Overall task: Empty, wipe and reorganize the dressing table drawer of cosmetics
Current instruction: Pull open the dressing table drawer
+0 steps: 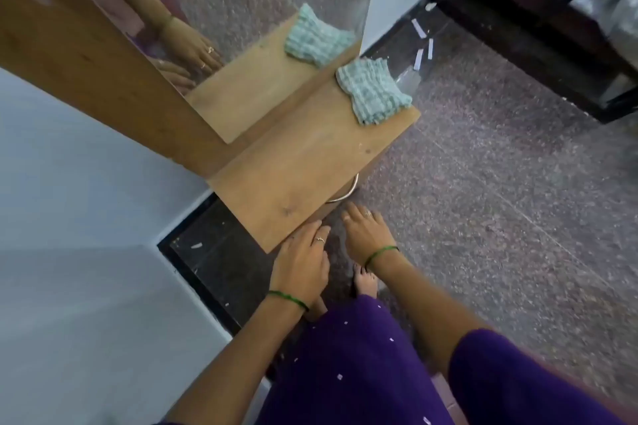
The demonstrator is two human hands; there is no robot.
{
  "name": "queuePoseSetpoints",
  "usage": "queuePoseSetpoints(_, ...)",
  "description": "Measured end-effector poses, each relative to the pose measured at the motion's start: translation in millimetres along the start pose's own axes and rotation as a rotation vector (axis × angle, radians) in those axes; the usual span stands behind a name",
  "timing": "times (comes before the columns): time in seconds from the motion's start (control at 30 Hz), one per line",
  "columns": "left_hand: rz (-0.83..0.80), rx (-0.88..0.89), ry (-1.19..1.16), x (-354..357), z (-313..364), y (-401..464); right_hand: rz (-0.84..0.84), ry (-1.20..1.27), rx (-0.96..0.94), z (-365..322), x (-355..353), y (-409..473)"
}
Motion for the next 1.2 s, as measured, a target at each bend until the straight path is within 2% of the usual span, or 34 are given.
queuePoseSetpoints(0.1, 0.09, 0.037, 0.036, -1.4, -4.4, 12.1, 0.095, -0.048, -0.007, 3.3, -8.0, 32.5)
queuePoseSetpoints(0.27, 0.19, 0.133, 0.059, -18.9, -4.1, 12.8, 0.103, -0.082, -0.007, 4.6, -30.5, 50.6)
queuePoseSetpoints(0.33, 0.154, 0.085, 0.033, 34.9, -16.8, 11.1, -0.031, -0.072, -0.01, 9.8, 20.8, 62.1)
queuePoseSetpoints(0.5, 0.166, 0.148, -0.013, 32.5, -17.3, 6.9, 0.099, 0.034, 0.074, 9.5, 20.1, 49.7)
queuePoseSetpoints(0.6, 0.168, 0.128, -0.016, 35.0, -23.1, 7.8, 0.117, 0.059, 0.098, 18.0, 32.0, 25.5)
queuePoseSetpoints(0.67, 0.162, 0.088, -0.076, 40.3, -21.7, 2.9, 0.193, 0.077, 0.087, 24.8, 35.8, 3.3)
queuePoseSetpoints(0.77, 0.131, 0.044, -0.243, 50.4, -13.2, -3.0, 0.486, 0.13, 0.044, 32.9, 28.4, -27.6)
queuePoseSetpoints(0.83, 0.126, 0.021, -0.302, 54.3, -7.5, -8.3, 0.608, 0.182, 0.001, 37.6, 21.4, -42.3)
queuePoseSetpoints(1.0, 0.126, -0.041, -0.411, 54.4, -0.4, -8.1, 0.649, 0.123, -0.013, 65.3, -10.0, -40.3)
queuePoseSetpoints(1.2, 0.061, 0.065, -0.4, 53.2, 2.4, -7.2, 0.676, 0.046, -0.178, 97.6, -26.8, -22.3)
Point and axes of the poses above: each hand's wrist, its own y-axis towards the middle knuckle, its own x-axis out of the palm, z = x × y, the point moved 3 cm from there along y, towards the middle knuckle
